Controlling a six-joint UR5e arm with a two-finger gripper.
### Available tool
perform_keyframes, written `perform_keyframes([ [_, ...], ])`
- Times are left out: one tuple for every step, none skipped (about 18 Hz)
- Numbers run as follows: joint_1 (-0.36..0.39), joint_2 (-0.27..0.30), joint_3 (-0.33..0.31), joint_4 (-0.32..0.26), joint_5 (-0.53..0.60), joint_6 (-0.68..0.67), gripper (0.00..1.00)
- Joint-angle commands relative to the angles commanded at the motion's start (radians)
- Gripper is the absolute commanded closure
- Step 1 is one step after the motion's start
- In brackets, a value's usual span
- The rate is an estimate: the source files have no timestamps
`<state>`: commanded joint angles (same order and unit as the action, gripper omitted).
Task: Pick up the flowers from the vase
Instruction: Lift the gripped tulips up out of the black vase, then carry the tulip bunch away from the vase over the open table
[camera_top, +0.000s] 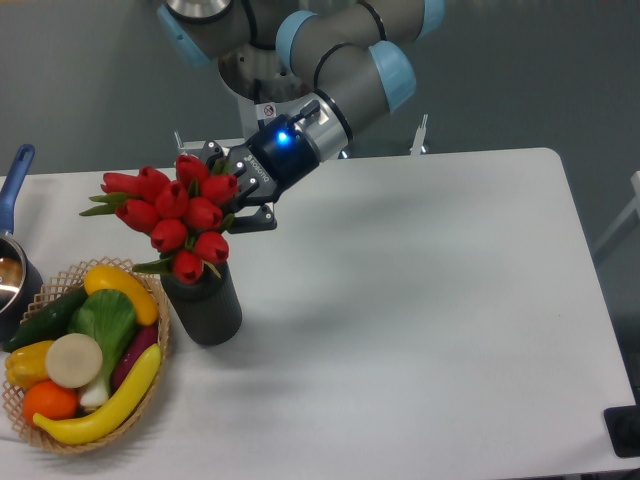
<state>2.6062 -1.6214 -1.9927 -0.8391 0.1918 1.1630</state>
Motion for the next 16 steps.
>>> perform_keyframes([
  [0.006,-0.001,0.012,0.000,-0.018,-0.025,0.82],
  [0.020,-0.002,0.026,-0.002,-0.050,-0.054,0.82],
  [0.025,-0.002,0.038,-0.002,-0.066,-0.074,0.82],
  [0.026,-0.002,0.049,-0.002,-0.068,-0.095,0.82],
  [0.032,-0.002,0.057,-0.002,-0.068,-0.114,0.82],
  [0.037,-0.002,0.063,-0.002,-0.068,-0.126,0.82],
  [0.038,-0.002,0.064,-0.002,-0.068,-0.134,0.82],
  [0.041,-0.002,0.066,-0.002,-0.068,-0.135,0.82],
  [0.045,-0.002,0.068,-0.002,-0.068,-0.137,0.82],
  [0.045,-0.002,0.069,-0.002,-0.068,-0.143,0.82],
  [0.054,-0.002,0.074,-0.002,-0.068,-0.149,0.82],
  [0.064,0.000,0.077,-0.002,-0.068,-0.155,0.82],
  [0.068,-0.001,0.081,-0.002,-0.066,-0.157,0.82],
  [0.075,-0.002,0.092,-0.003,-0.058,-0.158,0.82],
  [0.084,-0.002,0.097,-0.003,-0.057,-0.164,0.82],
  [0.095,-0.002,0.104,-0.003,-0.057,-0.184,0.82],
])
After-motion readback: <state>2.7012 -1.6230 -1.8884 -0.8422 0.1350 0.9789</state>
